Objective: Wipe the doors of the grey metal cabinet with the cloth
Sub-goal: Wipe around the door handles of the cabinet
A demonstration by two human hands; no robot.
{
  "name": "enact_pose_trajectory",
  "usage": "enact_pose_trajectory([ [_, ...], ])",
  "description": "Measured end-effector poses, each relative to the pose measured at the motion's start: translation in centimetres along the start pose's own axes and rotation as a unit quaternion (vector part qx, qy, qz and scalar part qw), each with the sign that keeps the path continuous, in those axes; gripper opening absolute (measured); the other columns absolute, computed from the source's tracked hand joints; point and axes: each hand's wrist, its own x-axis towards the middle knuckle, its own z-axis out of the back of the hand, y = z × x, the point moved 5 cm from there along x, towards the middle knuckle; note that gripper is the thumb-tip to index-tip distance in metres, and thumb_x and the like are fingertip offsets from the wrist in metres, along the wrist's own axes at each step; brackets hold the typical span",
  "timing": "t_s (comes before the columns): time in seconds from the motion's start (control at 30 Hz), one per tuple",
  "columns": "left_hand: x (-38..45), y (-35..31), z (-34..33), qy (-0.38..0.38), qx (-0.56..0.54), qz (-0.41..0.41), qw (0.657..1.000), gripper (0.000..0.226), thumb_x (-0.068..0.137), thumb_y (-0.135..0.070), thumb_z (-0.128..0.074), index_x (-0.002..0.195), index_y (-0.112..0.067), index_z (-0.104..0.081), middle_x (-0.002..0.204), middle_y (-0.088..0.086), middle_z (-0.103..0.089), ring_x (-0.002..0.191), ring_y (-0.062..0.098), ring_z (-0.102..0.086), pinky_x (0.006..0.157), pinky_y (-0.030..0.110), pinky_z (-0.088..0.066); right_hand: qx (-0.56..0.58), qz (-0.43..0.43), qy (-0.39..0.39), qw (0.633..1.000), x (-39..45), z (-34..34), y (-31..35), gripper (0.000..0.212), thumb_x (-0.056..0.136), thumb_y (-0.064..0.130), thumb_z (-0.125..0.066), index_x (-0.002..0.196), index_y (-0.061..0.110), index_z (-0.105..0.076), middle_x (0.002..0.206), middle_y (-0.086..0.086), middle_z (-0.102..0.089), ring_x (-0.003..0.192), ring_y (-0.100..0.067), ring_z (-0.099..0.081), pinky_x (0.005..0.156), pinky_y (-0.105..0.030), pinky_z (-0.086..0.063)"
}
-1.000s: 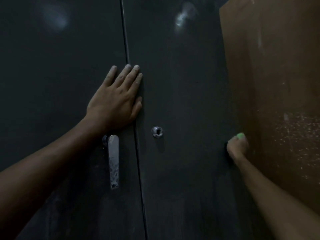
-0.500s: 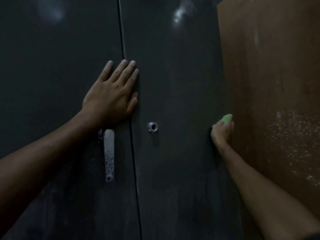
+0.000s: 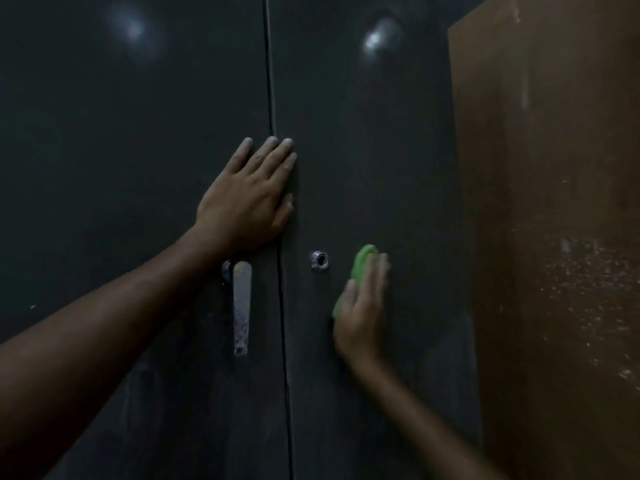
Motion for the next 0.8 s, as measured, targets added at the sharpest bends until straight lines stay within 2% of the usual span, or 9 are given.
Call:
enact_pose_trajectory([
  [0.13,-0.5,0.3,1.8,-0.011,-0.145,0.000,0.989,0.060,0.102,-0.035,-0.035,0.155,-0.010,-0.045,0.166,0.010,-0.040,0.159,0.025,-0.026,0.132,0.044,-0.012,-0.052,0.238,0.142,0.959,-11.5,0.0,3.9,0.062,0.097,0.009,-0.046,0.155,-0.002,-0.029,0.166,-0.025,-0.016,0.154,-0.042,-0.015,0.120,-0.059,-0.028],
  [0.23,-1.6,0.9,3.3,-0.022,-0.161,-0.008,0.987,0.056,0.102,-0.034,-0.035,0.148,-0.010,-0.055,0.161,0.010,-0.047,0.157,0.025,-0.031,0.131,0.046,-0.017,-0.053,0.312,0.191,0.929,-10.4,0.6,4.4,0.064,0.095,0.011,-0.045,0.156,0.000,-0.027,0.166,-0.025,-0.015,0.154,-0.044,-0.015,0.115,-0.062,-0.034],
  [0.37,-3.9,2.7,4.2,-0.006,-0.156,0.020,0.988,0.055,0.101,-0.033,-0.037,0.147,-0.011,-0.056,0.159,0.011,-0.049,0.156,0.027,-0.033,0.130,0.045,-0.017,-0.022,0.282,0.148,0.948,-0.1,-2.1,12.1,0.071,0.094,0.008,-0.049,0.159,0.004,-0.023,0.168,-0.021,-0.011,0.157,-0.036,-0.006,0.124,-0.055,-0.019],
  [0.47,-6.0,3.8,5.3,-0.014,-0.136,0.022,0.990,0.052,0.102,-0.030,-0.039,0.146,-0.010,-0.056,0.157,0.012,-0.051,0.153,0.029,-0.037,0.129,0.048,-0.022,-0.028,0.230,0.103,0.967,4.2,-3.7,15.2,0.066,0.100,0.011,-0.048,0.160,0.007,-0.023,0.168,-0.019,-0.014,0.157,-0.033,-0.007,0.125,-0.053,-0.016],
  [0.57,-9.3,4.5,6.8,-0.016,-0.127,0.020,0.992,0.051,0.101,-0.029,-0.041,0.145,-0.009,-0.058,0.155,0.013,-0.053,0.150,0.030,-0.042,0.127,0.050,-0.026,-0.028,0.272,0.118,0.955,-2.2,-2.6,12.6,0.067,0.097,0.005,-0.053,0.158,0.004,-0.027,0.167,-0.018,-0.018,0.157,-0.031,-0.010,0.124,-0.055,-0.020],
  [0.7,-14.5,5.3,7.5,0.020,-0.116,0.030,0.993,0.053,0.100,-0.031,-0.041,0.145,-0.009,-0.058,0.157,0.011,-0.050,0.151,0.029,-0.039,0.128,0.051,-0.025,-0.015,0.365,0.188,0.911,-11.9,0.7,6.9,0.060,0.092,-0.006,-0.051,0.151,0.001,-0.042,0.163,-0.020,-0.030,0.153,-0.036,-0.026,0.112,-0.059,-0.039],
  [0.73,-15.6,5.4,7.3,0.034,-0.108,0.029,0.993,0.054,0.100,-0.032,-0.041,0.146,-0.010,-0.057,0.158,0.011,-0.049,0.152,0.029,-0.038,0.128,0.050,-0.024,0.012,0.351,0.203,0.914,-11.7,1.1,6.8,0.062,0.092,-0.008,-0.053,0.151,0.002,-0.042,0.163,-0.017,-0.031,0.153,-0.033,-0.027,0.113,-0.057,-0.038],
  [0.77,-16.5,5.5,7.1,0.045,-0.100,0.028,0.994,0.055,0.100,-0.033,-0.040,0.146,-0.010,-0.056,0.159,0.011,-0.048,0.153,0.029,-0.037,0.129,0.049,-0.022,0.061,0.295,0.212,0.930,-11.1,1.5,7.3,0.062,0.093,-0.008,-0.054,0.152,0.005,-0.041,0.163,-0.012,-0.032,0.153,-0.029,-0.029,0.116,-0.055,-0.036],
  [0.8,-17.2,5.7,6.9,0.053,-0.091,0.027,0.994,0.056,0.099,-0.034,-0.040,0.147,-0.010,-0.056,0.160,0.012,-0.046,0.154,0.029,-0.036,0.129,0.048,-0.020,0.127,0.196,0.212,0.949,-10.1,1.9,8.1,0.060,0.096,-0.003,-0.054,0.153,0.008,-0.040,0.163,-0.007,-0.035,0.152,-0.022,-0.031,0.119,-0.050,-0.035],
])
